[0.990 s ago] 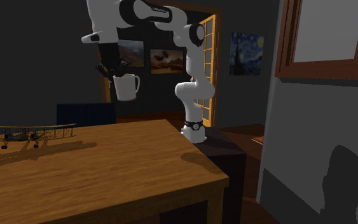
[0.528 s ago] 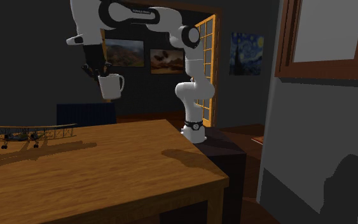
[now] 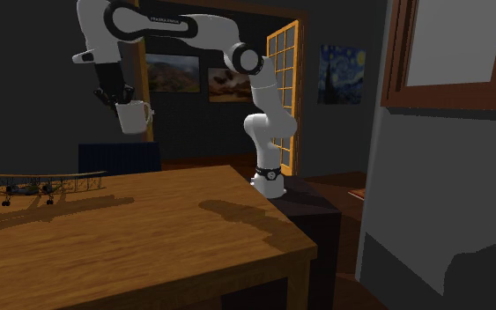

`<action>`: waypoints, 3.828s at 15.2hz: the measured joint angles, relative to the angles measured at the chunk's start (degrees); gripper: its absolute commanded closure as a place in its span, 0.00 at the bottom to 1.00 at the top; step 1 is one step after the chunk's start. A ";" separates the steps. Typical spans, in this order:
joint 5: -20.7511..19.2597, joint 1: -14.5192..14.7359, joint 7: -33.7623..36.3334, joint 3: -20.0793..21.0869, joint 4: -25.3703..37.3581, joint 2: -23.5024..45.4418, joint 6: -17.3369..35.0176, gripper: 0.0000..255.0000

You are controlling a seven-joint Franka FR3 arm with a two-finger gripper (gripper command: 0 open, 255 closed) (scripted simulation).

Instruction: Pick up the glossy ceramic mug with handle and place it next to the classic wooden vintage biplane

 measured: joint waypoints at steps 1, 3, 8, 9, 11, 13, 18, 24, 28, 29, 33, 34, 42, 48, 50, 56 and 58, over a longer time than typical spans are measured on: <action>0.44 -0.76 -0.74 -0.04 0.28 0.84 0.41 1.00; 0.90 -1.43 -1.40 -0.01 0.16 1.67 1.25 1.00; 0.57 -0.58 -1.17 0.04 -4.65 1.05 5.44 1.00; 0.62 -0.42 -1.01 0.12 -5.45 1.11 6.29 1.00; 0.66 -0.26 -1.00 0.18 -7.10 1.15 7.93 1.00; 0.58 -0.04 -0.98 0.19 -8.83 0.98 9.49 1.00; 0.78 0.32 -0.88 0.39 -12.46 1.20 13.24 1.00; 1.31 0.48 -0.94 0.72 -16.27 1.92 17.58 1.00; 1.85 0.50 -0.97 1.04 -18.26 2.70 20.20 1.00; 2.06 0.45 -1.03 1.16 -18.73 3.02 20.91 1.00; 2.67 0.22 -1.39 1.47 -20.63 3.94 23.56 1.00; 2.89 0.16 -1.43 1.60 -20.94 4.28 24.15 1.00; 3.92 -0.08 -1.74 2.22 -23.10 5.78 27.56 1.00; 3.94 -0.09 -1.75 2.23 -23.13 5.81 27.63 0.00; 3.94 -0.09 -1.75 2.23 -23.13 5.81 27.63 0.00; 3.10 -0.10 -1.28 1.74 -18.74 4.78 22.54 0.00; 2.94 -0.06 -1.09 1.68 -17.61 4.60 21.25 0.00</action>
